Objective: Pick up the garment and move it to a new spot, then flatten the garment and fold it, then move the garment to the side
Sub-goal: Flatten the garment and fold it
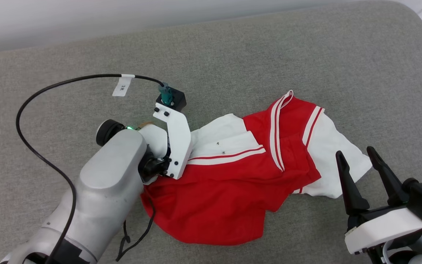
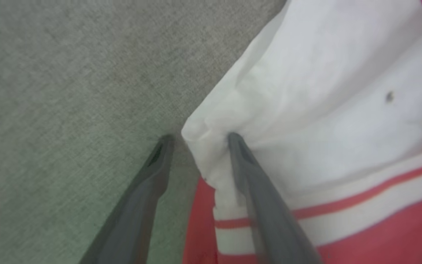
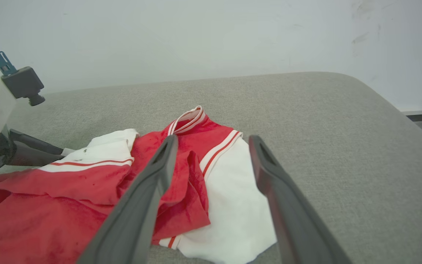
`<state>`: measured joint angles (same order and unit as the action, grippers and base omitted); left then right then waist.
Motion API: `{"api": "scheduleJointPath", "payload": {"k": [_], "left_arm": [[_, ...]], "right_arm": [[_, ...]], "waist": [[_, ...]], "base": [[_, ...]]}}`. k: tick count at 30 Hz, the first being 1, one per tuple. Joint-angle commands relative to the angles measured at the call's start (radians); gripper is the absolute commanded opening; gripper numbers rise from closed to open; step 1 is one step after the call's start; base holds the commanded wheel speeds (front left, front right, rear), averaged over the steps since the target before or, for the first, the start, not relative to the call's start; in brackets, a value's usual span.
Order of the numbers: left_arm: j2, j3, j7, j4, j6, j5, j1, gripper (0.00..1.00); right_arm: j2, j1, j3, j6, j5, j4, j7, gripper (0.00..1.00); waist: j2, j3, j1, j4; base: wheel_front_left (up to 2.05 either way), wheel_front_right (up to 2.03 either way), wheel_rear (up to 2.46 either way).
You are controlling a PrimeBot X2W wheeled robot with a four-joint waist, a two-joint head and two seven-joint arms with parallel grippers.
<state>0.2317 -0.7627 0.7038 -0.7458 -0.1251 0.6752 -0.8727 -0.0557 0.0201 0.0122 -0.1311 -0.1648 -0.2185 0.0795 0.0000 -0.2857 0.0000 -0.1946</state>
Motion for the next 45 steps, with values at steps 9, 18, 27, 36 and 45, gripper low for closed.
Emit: {"api": "scheduleJointPath", "payload": {"k": [9, 18, 27, 36, 45], "left_arm": [[0.002, -0.065, -0.140, -0.015, -0.006, 0.007, -0.002, 0.00], [0.112, 0.020, -0.386, 0.087, 0.056, -0.007, 0.033, 0.00], [0.255, 0.145, -0.490, 0.356, 0.265, 0.086, 0.385, 0.00], [0.231, 0.206, -0.550, 0.553, 0.401, 0.234, 0.800, 0.30], [0.249, 0.245, -0.708, 0.668, 0.475, 0.134, 0.789, 1.00]], "right_arm": [[0.006, 0.001, -0.026, 0.001, -0.012, 0.013, 0.008, 1.00], [0.007, 0.040, -0.053, 0.001, -0.011, 0.002, 0.037, 1.00], [0.006, 0.074, -0.080, 0.001, -0.024, -0.005, 0.060, 1.00], [0.007, 0.080, -0.089, 0.001, -0.016, -0.007, 0.078, 1.00], [0.002, 0.074, -0.121, 0.001, 0.011, -0.021, 0.102, 1.00]], "waist": [[0.0000, 0.029, 0.0000, 0.030], [0.0000, 0.109, 0.0000, 0.130], [0.0000, 0.154, 0.0000, 0.211], [0.0000, 0.185, 0.0000, 0.218], [0.0000, 0.256, 0.0000, 0.218]], "base": [[0.00, 0.00, 0.00], [0.00, 0.00, 0.00], [0.00, 0.00, 0.00], [0.00, 0.00, 0.00], [0.00, 0.00, 0.00]]}}
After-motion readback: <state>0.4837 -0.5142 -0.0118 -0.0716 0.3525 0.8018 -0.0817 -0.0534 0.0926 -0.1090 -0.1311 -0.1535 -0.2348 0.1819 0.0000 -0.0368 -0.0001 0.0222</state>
